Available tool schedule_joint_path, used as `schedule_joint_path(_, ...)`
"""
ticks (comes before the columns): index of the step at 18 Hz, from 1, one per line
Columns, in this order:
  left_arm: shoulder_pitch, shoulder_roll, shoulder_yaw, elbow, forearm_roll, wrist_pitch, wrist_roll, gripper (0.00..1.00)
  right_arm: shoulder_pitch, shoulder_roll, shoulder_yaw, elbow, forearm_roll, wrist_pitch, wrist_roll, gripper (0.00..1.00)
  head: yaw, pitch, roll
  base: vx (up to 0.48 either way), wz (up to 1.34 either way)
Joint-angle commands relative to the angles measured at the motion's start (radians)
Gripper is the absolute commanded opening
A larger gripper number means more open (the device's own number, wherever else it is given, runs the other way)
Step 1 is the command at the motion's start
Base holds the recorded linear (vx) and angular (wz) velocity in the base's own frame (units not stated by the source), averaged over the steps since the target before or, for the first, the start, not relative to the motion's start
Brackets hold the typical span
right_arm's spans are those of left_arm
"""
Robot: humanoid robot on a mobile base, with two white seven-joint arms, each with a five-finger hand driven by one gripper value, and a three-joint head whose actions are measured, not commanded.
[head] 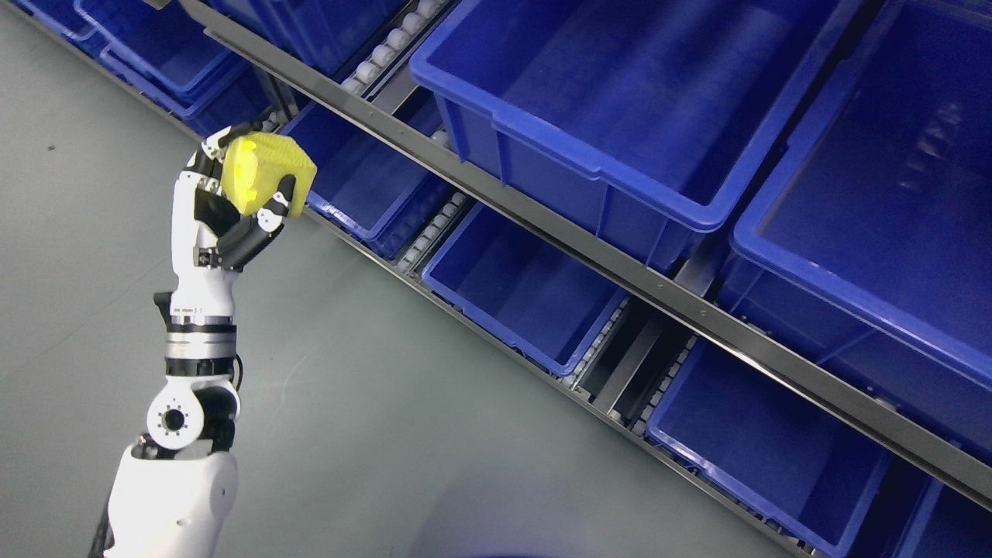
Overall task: Move yellow foam block to right shelf middle
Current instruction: 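Carry the cube in the left hand while turning toward the blue bin shelf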
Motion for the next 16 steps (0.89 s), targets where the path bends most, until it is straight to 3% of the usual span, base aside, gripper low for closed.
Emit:
schedule_joint_path(1, -0.140, 0.193, -0.075, -0.032, 0.000, -0.001, 0.001, 0.00, 0.012, -0.017, 0.000, -0.017, 0.002, 0.001, 0.000, 1.00, 0.0000, 0.000, 0.000, 0.139, -0.25)
schedule_joint_path(6, -0.349, 0.283, -0.153, 0.056, 0.000, 0.028, -0.003, 0.00, 0.012, -0.017, 0.000, -0.017, 0.002, 0.001, 0.000, 1.00, 0.0000, 0.000, 0.000, 0.132, -0.19)
schedule_joint_path(10, -0.501, 0.276, -0.242, 0.149, -0.018, 0.065, -0.089, 0.00, 0.012, -0.017, 0.000, -0.017, 0.002, 0.001, 0.000, 1.00, 0.0000, 0.000, 0.000, 0.126, -0.18)
schedule_joint_path(14, -0.642, 0.240, -0.353, 0.213, -0.124, 0.185, -0.352, 0.00, 0.012, -0.017, 0.000, -0.017, 0.000, 0.001, 0.000, 1.00, 0.0000, 0.000, 0.000, 0.093, -0.18)
schedule_joint_path(16, -0.679, 0.245, -0.390, 0.214, -0.138, 0.197, -0.419, 0.01, 0.012, -0.017, 0.000, -0.017, 0.002, 0.001, 0.000, 1.00, 0.0000, 0.000, 0.000, 0.079, -0.18)
